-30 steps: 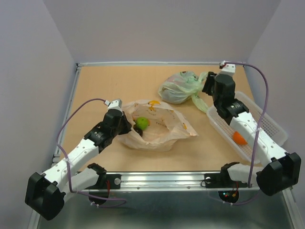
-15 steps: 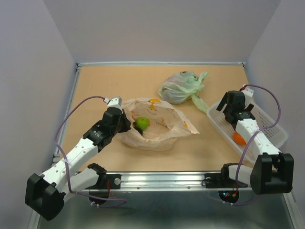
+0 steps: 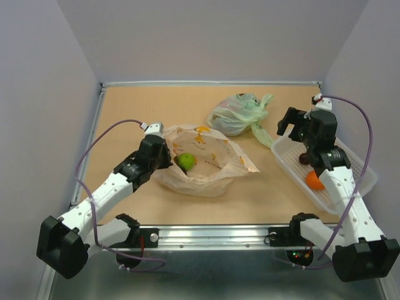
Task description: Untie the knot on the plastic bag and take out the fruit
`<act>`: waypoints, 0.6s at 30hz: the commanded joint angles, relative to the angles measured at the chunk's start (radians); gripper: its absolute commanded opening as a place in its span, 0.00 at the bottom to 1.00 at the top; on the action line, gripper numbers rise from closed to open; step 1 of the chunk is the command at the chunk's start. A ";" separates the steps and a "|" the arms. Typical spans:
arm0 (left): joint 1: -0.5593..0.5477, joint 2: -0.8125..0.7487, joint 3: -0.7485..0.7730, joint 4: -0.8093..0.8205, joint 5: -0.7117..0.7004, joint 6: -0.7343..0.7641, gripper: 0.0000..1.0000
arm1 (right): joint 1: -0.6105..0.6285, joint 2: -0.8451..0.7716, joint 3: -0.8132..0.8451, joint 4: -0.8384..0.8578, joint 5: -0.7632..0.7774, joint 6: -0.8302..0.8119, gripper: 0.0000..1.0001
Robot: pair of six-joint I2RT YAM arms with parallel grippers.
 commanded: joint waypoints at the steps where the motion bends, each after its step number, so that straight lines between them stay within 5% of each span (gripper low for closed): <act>1: -0.001 0.047 0.127 0.032 -0.071 0.072 0.00 | 0.082 -0.039 0.106 0.023 -0.246 -0.060 1.00; 6: -0.019 0.136 0.257 0.067 -0.036 0.103 0.00 | 0.277 -0.046 0.173 0.054 -0.303 -0.070 1.00; 12: -0.307 0.279 0.490 0.076 0.000 0.079 0.00 | 0.345 -0.038 0.158 0.104 -0.341 -0.058 0.96; 15: -0.329 0.272 0.437 0.096 0.067 0.015 0.00 | 0.349 -0.046 0.150 0.109 -0.366 -0.060 0.96; 18: -0.326 0.229 0.327 0.072 -0.030 -0.025 0.00 | 0.356 -0.056 0.138 0.108 -0.406 -0.060 0.95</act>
